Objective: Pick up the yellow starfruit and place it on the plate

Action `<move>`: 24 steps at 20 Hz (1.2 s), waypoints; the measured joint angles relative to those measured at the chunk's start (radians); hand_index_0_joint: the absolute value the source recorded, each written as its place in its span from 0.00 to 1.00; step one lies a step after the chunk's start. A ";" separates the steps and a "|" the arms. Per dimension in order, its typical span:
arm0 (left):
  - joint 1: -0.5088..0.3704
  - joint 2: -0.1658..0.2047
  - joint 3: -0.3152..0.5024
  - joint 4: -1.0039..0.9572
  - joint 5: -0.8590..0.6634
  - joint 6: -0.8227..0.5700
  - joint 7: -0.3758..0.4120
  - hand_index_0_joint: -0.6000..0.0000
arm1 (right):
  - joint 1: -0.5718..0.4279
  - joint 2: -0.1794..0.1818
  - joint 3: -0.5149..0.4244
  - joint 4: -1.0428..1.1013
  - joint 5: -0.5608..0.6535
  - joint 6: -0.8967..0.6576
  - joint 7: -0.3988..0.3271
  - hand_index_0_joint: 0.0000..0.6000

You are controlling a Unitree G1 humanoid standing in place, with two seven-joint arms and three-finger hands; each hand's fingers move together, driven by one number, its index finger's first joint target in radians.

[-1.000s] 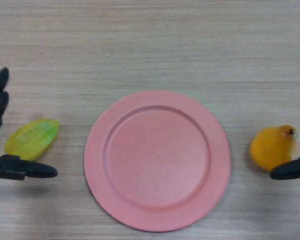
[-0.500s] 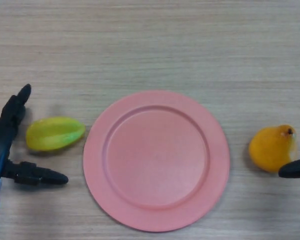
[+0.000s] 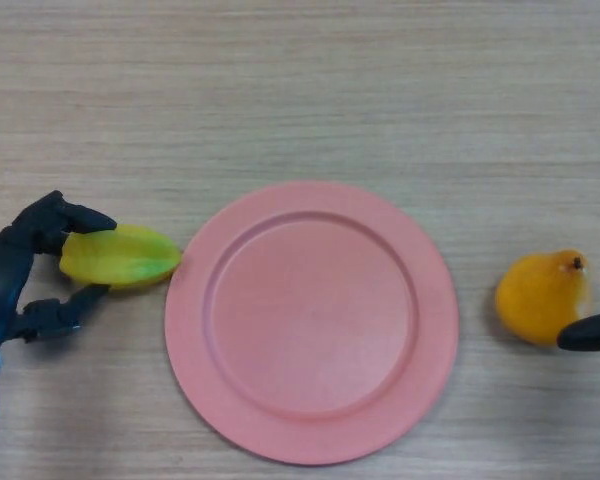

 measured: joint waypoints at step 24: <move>0.213 -0.172 -0.136 -0.677 0.112 0.337 -0.320 0.00 | -0.005 0.000 0.006 -0.005 0.000 0.000 -0.019 0.00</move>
